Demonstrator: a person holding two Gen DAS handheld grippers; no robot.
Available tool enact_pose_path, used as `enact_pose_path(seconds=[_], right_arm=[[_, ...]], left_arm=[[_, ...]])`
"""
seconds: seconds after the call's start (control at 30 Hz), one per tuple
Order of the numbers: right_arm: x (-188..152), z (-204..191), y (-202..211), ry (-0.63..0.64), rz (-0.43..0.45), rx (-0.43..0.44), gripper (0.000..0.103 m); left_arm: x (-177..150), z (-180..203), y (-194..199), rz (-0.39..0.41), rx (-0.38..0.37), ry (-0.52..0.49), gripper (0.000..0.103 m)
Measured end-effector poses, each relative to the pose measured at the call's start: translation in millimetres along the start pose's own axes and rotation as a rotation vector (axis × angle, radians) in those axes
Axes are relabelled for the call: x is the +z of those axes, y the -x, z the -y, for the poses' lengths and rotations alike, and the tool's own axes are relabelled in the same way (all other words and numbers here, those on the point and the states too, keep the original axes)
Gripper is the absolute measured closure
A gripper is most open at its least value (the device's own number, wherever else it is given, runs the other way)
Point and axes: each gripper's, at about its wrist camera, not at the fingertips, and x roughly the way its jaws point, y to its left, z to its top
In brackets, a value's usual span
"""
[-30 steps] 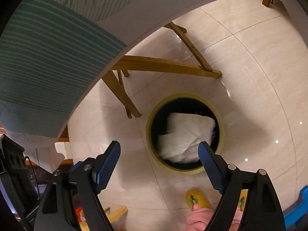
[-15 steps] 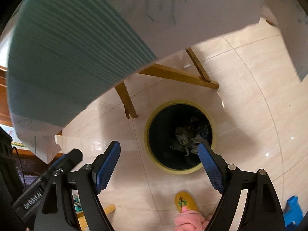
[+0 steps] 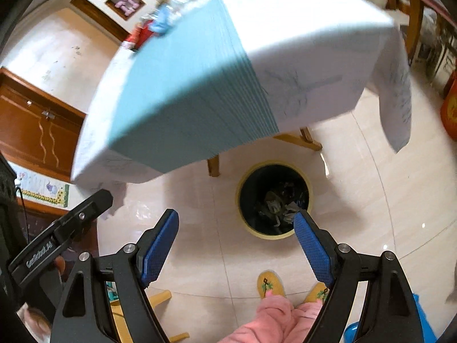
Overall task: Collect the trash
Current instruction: 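Raise both open tools back toward the table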
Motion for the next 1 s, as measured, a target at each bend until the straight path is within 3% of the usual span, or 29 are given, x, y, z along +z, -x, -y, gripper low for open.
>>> enact_pose_path(seconds=[0.23,0.57,0.8,1.0], right_arm=[[14.8,-34.5,76.7,0.042,0.101,0.013,0.019],[57.3,-81.8,148.6,0.101,0.279,-0.001,0.019],[94.9,-99.1,161.6,0.105,0.347,-0.03,0.019],[132.7,-91.3,160.5,0.094,0.375,-0.056,0.019]], left_arm=[[24.6,8.1,90.5,0.077,-0.025,-0.059,0.027],[72.3,20.2,175.5,0.225,-0.059,-0.137,0.027],[111.5,25.4,200.1,0.3,-0.084,-0.172,0.027],[144.6,30.5,195.2,0.32,-0.092,-0.207,0.026]])
